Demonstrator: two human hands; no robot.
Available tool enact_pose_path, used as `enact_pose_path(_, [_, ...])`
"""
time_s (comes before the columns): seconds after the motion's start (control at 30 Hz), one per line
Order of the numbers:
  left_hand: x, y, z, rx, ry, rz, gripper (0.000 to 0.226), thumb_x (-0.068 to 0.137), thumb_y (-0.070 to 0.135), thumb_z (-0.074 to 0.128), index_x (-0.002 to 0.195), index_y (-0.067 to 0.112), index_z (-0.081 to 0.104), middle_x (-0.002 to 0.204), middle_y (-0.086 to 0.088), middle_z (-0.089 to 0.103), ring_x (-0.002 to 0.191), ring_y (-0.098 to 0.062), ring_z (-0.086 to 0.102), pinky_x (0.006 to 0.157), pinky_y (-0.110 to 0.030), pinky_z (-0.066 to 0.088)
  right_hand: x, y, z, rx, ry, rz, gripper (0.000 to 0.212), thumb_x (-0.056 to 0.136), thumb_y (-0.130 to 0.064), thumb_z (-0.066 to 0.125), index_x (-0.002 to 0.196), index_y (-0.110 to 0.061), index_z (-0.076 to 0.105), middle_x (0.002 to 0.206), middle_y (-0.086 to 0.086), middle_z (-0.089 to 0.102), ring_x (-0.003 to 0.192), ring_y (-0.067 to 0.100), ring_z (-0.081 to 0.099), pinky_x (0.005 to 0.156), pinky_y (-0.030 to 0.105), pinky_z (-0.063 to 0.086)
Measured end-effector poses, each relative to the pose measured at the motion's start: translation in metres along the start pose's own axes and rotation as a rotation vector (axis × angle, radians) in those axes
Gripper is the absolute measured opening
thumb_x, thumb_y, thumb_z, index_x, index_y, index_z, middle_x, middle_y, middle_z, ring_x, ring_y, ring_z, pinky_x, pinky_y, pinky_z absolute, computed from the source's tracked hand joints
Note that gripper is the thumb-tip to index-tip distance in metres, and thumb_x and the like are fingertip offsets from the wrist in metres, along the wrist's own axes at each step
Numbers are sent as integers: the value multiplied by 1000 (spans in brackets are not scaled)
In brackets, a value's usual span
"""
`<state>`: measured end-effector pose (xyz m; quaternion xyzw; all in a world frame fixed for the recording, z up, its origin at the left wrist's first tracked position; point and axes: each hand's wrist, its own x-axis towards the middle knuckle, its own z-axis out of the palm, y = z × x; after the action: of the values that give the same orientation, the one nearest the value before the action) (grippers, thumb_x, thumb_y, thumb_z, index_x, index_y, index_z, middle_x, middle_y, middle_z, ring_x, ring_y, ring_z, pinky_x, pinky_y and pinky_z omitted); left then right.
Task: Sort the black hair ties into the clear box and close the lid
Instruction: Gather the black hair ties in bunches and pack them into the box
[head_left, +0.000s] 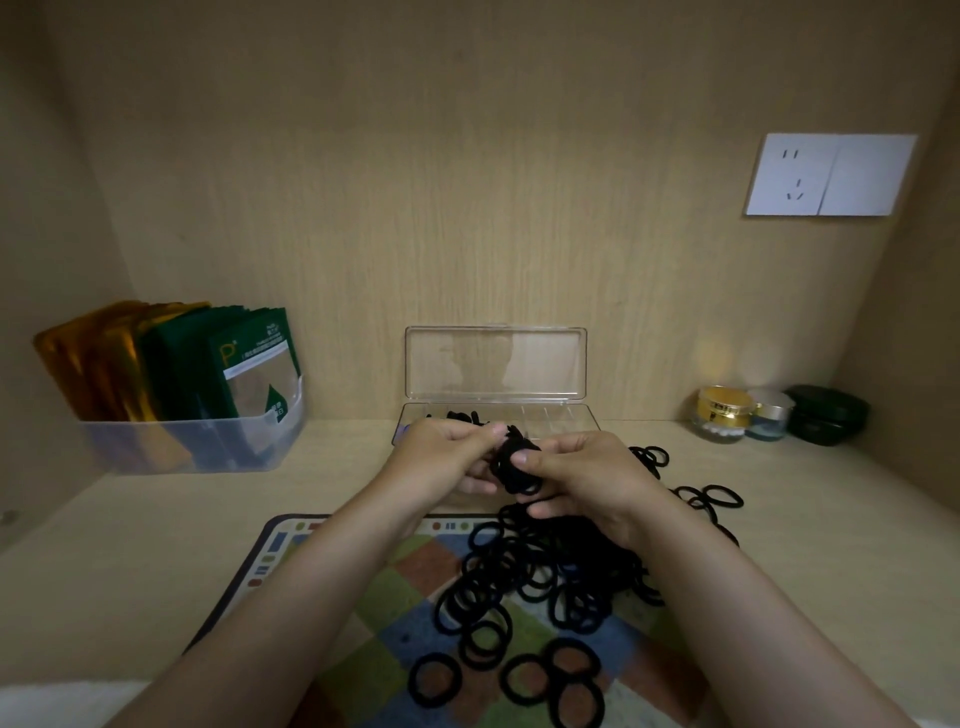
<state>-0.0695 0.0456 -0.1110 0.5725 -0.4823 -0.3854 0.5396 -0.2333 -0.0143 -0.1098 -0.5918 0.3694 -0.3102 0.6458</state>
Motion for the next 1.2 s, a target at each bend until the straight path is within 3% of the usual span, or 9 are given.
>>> enact_pose_path(0.1, [8, 7, 1, 48, -33, 10, 15, 83, 17, 78, 97, 11, 78, 96, -5, 77, 89, -15, 75, 74, -27, 61, 2, 0, -2, 13, 38, -35, 8, 85, -9, 76, 80, -5, 73, 72, 13, 72, 61, 18, 71, 53, 24, 58])
enact_pose_path(0.2, [16, 15, 3, 65, -71, 6, 17, 82, 7, 78, 99, 8, 76, 97, -10, 76, 85, -15, 74, 72, -25, 61, 4, -1, -5, 26, 52, -42, 11, 85, -8, 75, 91, 0, 74, 80, 15, 74, 64, 17, 71, 53, 23, 57])
enact_pose_path(0.4, [35, 18, 6, 50, -69, 88, 14, 84, 3, 75, 98, 7, 74, 87, -7, 75, 74, -8, 73, 63, -20, 59, 10, -8, -15, 113, 19, -24, 18, 81, -18, 75, 95, -6, 75, 90, 16, 76, 75, 22, 74, 56, 24, 57])
enact_pose_path(0.5, [41, 14, 7, 61, -31, 120, 13, 85, 5, 75, 97, 2, 73, 85, -9, 74, 68, -8, 71, 61, -21, 59, 17, -14, -12, 69, 73, -28, 25, 85, -21, 74, 98, 0, 74, 88, 18, 75, 67, 20, 73, 52, 23, 56])
enact_pose_path(0.63, [52, 11, -5, 132, -53, 168, 14, 93, 14, 67, 104, 13, 77, 96, -3, 76, 87, -16, 72, 67, -25, 60, 32, -27, -7, -41, 155, -44, 25, 86, -18, 76, 97, 3, 73, 86, 18, 75, 61, 18, 70, 52, 24, 58])
enact_pose_path(0.7, [57, 10, -13, 248, -46, 222, 20, 96, 20, 62, 112, 23, 74, 105, 5, 75, 98, -13, 70, 78, -25, 57, 43, -35, -4, -89, 196, -46, 25, 87, -16, 75, 98, 6, 70, 83, 19, 74, 60, 19, 70, 52, 26, 59])
enact_pose_path(0.8, [64, 4, -24, 410, 79, 295, 27, 101, 24, 52, 121, 27, 70, 119, 10, 70, 111, -6, 61, 97, -26, 46, 60, -44, -2, -257, 260, -54, 27, 86, -16, 76, 100, 6, 70, 79, 19, 74, 59, 21, 70, 48, 26, 55])
enact_pose_path(1.0, [71, -26, -32, 758, 128, 383, 39, 99, 14, 43, 127, 33, 63, 120, 9, 64, 117, -13, 51, 101, -36, 44, 94, -44, 7, -589, 358, -55, 26, 84, -19, 79, 93, 3, 71, 80, 19, 74, 56, 20, 69, 41, 24, 44])
enact_pose_path(1.2, [75, -37, -34, 942, 93, 379, 42, 100, 29, 42, 142, 35, 47, 134, 6, 54, 128, -17, 39, 108, -38, 34, 115, -38, 21, -1066, 373, -108, 21, 78, -31, 79, 71, -12, 77, 60, 2, 69, 60, 17, 65, 54, 26, 49])
